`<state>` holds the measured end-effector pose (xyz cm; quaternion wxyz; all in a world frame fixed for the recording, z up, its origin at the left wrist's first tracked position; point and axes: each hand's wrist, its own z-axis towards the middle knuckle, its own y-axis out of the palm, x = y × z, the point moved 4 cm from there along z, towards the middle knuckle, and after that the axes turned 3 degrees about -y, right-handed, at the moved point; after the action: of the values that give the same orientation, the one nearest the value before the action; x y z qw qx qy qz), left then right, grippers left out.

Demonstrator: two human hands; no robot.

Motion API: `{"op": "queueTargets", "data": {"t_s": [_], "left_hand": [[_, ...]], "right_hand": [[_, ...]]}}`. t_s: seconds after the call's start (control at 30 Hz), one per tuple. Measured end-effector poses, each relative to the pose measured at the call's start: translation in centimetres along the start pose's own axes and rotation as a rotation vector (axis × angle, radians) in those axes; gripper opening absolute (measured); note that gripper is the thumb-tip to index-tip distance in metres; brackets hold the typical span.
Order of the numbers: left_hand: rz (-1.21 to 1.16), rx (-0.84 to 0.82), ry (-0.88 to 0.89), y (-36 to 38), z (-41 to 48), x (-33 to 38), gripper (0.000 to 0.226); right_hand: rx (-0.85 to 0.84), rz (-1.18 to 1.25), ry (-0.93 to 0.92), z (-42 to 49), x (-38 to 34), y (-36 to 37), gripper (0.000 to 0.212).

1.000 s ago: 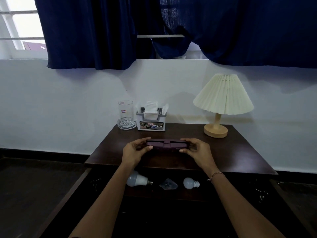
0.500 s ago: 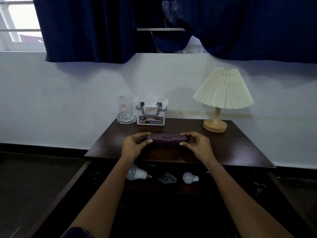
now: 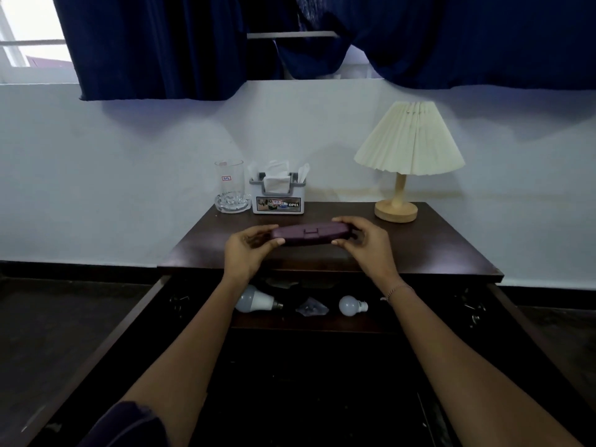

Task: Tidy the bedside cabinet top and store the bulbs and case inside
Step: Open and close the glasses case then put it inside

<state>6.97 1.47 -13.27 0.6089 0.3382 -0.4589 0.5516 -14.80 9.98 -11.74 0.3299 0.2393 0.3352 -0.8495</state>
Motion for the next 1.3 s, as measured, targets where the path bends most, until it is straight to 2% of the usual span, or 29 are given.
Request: {"op": "queueTargets", "data": {"t_s": [0.1,0.23,0.33,0.47,0.67,0.93,1.3], "left_hand": [[-0.046,-0.002,0.060,0.1,-3.5,0.4,0.038],[-0.052,-0.019,0.091,0.5,-8.7,-1.0,0.034],[0.014,-0.036,0.092,1.1,-11.1,-3.6,0.036],[0.191,-0.116,0.033,2.7,-11.6,-8.0,0.038],[0.431,-0.129,-0.029,5.7,-10.2,-12.6,0.037],[0.606,-0.128,0.023,7.0,-7.8,-13.1,0.036],[0.829,-0.200,0.039,7.2,-5.2,-14.3,0.034]], "right_hand": [[0.125,-0.151,-0.093,-3.9,-0.9,-1.2,0.048],[0.166,-0.099,-0.070,-10.2,-0.5,-1.6,0.052],[0.140,-0.116,-0.030,-13.8,1.4,-0.8,0.051],[0.024,-0.153,0.097,-16.2,5.8,0.8,0.042],[0.004,-0.251,0.164,-16.2,9.5,2.6,0.038],[-0.036,-0.245,0.205,-13.6,11.3,3.3,0.035],[-0.103,-0.373,0.218,-11.7,13.0,5.3,0.040]]}}
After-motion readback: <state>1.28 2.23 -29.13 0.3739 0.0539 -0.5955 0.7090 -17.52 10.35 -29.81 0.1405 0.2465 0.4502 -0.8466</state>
